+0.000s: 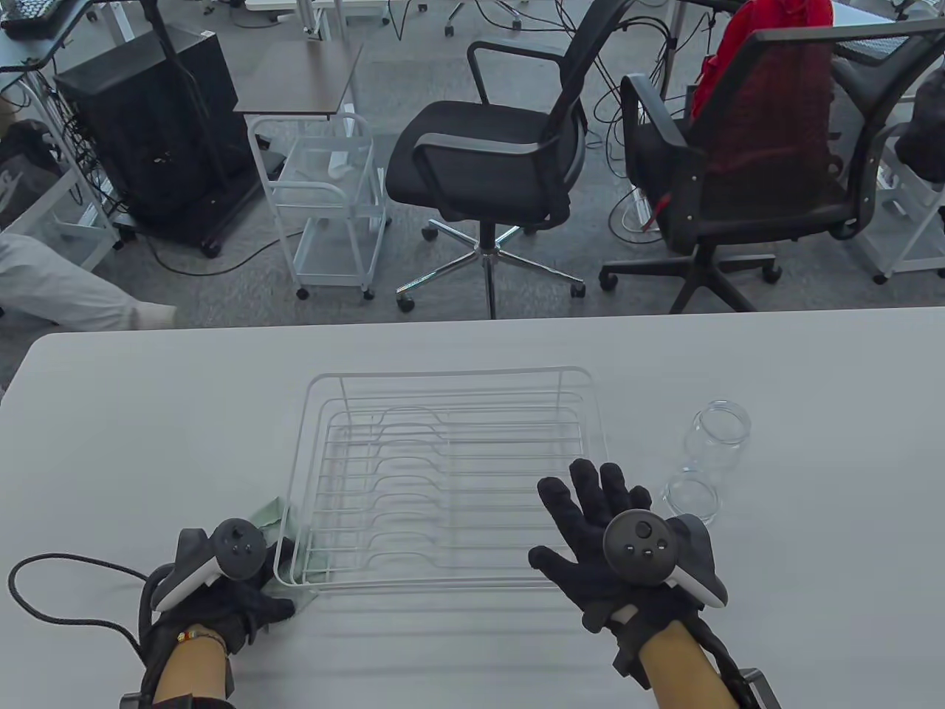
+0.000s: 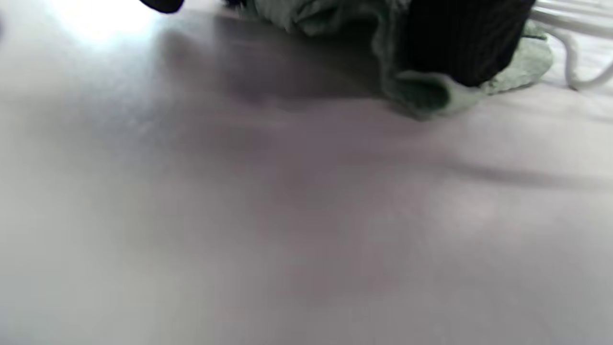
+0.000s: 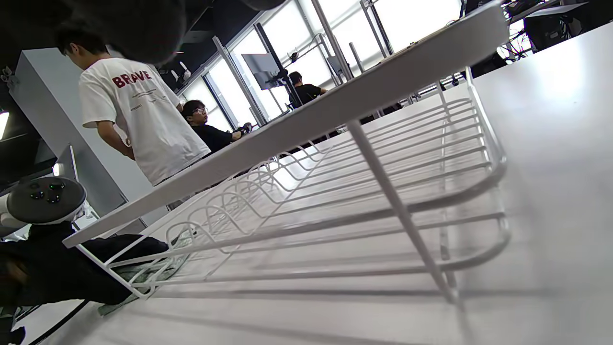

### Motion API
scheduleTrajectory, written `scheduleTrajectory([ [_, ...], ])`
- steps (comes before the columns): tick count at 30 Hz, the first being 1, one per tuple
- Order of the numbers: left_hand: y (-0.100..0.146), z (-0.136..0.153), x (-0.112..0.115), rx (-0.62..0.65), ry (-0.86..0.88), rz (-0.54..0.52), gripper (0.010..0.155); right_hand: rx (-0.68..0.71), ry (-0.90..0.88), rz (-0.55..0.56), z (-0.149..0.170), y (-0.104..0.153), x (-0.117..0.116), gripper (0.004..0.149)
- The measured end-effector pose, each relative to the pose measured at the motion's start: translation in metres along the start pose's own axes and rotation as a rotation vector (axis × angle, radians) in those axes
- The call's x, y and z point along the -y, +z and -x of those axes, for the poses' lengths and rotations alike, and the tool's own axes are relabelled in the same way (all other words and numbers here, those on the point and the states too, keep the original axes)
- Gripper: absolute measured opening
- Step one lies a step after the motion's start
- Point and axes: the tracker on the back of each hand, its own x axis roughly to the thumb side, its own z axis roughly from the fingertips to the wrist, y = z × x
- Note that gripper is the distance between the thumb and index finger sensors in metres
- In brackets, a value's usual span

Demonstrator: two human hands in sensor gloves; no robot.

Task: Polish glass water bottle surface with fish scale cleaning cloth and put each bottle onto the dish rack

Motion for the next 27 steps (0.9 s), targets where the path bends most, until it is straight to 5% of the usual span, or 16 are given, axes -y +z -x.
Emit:
scheduleTrajectory([
  [5,0.002,0.003,-0.006,-0.016,-0.064,-0.184,0.050,0.003,-0.010,0.004,0.000,0.001,0.000,0.076],
  [9,0.009,0.018,-0.011,-0.130,0.136,-0.206,0.041,0.015,-0.022,0.005,0.000,0.000,-0.001,0.076],
  [15,0.038,0.033,-0.051,-0.243,0.484,-0.604,0.041,0.024,-0.030,0.006,0.000,-0.001,-0.001,0.076],
  [20,0.062,0.012,-0.085,-0.035,0.742,-0.777,0.040,0.023,-0.036,0.014,0.000,0.000,0.000,0.076],
  [23,0.073,-0.019,-0.099,0.217,0.901,-0.725,0.040,0.027,-0.035,0.017,0.000,0.000,0.000,0.076],
  [27,0.077,-0.055,-0.098,0.384,1.008,-0.589,0.041,0.029,-0.039,0.017,-0.001,0.001,-0.001,0.076],
])
